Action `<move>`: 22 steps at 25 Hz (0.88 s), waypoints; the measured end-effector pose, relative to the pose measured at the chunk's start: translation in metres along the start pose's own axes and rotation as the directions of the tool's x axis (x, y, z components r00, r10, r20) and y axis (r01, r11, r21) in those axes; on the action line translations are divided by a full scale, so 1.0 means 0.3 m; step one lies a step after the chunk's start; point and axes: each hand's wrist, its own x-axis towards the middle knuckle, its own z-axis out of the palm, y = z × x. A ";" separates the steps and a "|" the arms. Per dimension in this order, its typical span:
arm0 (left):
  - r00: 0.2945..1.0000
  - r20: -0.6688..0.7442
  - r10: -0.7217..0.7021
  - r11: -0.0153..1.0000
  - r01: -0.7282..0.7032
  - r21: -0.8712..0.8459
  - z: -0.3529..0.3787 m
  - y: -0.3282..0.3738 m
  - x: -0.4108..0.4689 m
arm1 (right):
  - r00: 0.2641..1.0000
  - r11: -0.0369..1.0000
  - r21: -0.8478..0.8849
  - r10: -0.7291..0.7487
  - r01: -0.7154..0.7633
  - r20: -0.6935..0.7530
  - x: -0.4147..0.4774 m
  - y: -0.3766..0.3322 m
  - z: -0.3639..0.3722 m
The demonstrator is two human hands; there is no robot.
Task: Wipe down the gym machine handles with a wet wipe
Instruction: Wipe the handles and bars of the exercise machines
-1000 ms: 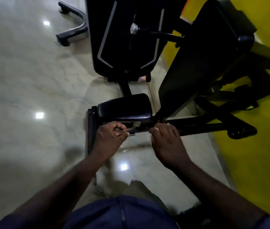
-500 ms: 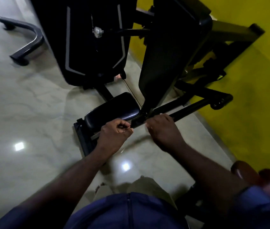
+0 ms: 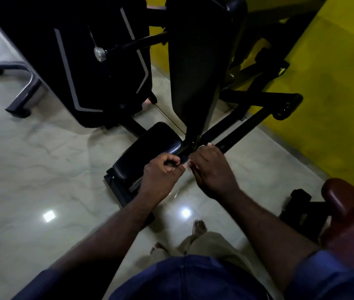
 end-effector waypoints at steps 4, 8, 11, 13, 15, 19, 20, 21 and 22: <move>1.000 -0.028 -0.008 1.000 0.009 0.026 0.011 0.036 0.035 | 0.994 0.995 0.068 0.073 -0.067 -0.085 -0.055 -0.031 0.036; 0.997 -0.049 -0.053 0.999 0.053 0.006 0.036 0.066 0.068 | 0.998 0.996 0.079 -0.042 0.045 -0.039 -0.019 0.116 0.011; 0.996 -0.026 -0.087 0.992 0.084 -0.098 0.055 0.083 0.075 | 0.996 0.985 0.160 0.074 -0.067 -0.041 0.006 0.322 -0.005; 0.995 0.042 -0.093 0.989 0.097 -0.114 0.079 0.097 0.072 | 0.990 0.979 0.167 0.128 -0.117 -0.059 -0.002 0.448 -0.034; 0.991 0.085 -0.101 0.991 0.108 -0.085 0.100 0.113 0.060 | 0.948 0.936 0.268 0.275 -0.227 -0.160 -0.031 0.390 -0.021; 0.997 0.015 -0.079 0.997 0.079 0.012 0.130 0.141 0.052 | 0.989 0.904 0.424 0.009 0.056 -0.151 -0.106 0.134 0.043; 0.997 0.018 -0.078 0.996 0.078 0.031 0.130 0.143 0.055 | 0.988 0.904 0.407 -0.081 0.128 -0.129 -0.105 0.172 0.039; 0.997 0.024 -0.072 0.996 0.070 0.052 0.126 0.143 0.061 | 0.983 0.910 0.377 -0.135 0.171 -0.122 -0.090 0.234 0.026; 0.997 0.042 -0.062 0.995 0.059 0.077 0.118 0.145 0.070 | 0.982 0.915 0.362 -0.136 0.175 -0.132 -0.079 0.288 0.026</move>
